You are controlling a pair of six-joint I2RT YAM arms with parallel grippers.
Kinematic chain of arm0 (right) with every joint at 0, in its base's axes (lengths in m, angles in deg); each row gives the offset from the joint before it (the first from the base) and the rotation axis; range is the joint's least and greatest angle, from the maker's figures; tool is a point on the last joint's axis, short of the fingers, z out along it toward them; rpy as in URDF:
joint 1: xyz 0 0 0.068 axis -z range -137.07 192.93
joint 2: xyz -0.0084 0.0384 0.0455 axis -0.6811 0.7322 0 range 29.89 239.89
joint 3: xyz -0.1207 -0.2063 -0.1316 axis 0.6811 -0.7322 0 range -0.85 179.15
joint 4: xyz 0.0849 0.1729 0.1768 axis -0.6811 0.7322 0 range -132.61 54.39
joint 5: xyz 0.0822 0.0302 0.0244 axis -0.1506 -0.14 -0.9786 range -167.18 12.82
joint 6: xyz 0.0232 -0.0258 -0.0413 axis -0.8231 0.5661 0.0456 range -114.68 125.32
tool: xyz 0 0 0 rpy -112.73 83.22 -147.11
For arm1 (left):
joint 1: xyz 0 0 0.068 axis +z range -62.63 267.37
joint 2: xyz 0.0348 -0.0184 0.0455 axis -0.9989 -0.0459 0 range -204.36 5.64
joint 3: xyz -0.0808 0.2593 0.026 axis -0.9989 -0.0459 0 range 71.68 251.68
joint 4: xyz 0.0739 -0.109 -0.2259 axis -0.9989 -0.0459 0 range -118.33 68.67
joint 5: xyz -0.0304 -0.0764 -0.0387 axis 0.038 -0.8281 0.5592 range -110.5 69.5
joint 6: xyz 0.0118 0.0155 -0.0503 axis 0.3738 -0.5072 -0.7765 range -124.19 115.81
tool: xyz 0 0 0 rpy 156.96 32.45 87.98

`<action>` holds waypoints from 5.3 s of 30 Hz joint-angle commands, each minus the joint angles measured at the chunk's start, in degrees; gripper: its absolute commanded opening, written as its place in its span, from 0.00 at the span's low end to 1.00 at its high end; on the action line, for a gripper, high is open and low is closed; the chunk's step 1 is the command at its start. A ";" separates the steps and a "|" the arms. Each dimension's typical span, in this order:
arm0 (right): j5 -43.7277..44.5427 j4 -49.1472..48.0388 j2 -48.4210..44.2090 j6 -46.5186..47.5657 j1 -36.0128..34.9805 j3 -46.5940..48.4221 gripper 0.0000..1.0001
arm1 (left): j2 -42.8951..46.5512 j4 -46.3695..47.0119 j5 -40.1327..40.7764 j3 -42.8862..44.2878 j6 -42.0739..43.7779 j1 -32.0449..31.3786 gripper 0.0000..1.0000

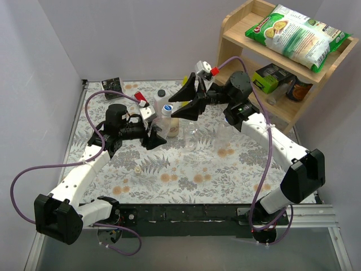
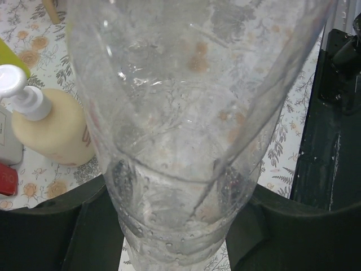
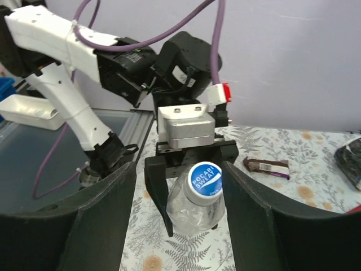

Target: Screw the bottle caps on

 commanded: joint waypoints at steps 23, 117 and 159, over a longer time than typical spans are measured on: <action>1.71 -5.25 4.60 -1.85 -1.49 0.32 0.51 | 1.16 -0.49 -4.79 2.69 0.78 0.15 0.00; 27.72 28.06 5.58 35.84 -0.87 -3.62 0.75 | 18.83 -13.15 24.39 -13.66 -1.85 10.26 0.98; 10.85 14.47 -1.64 8.73 2.47 -6.10 0.01 | 4.61 -2.08 -2.76 0.31 -5.36 4.20 0.98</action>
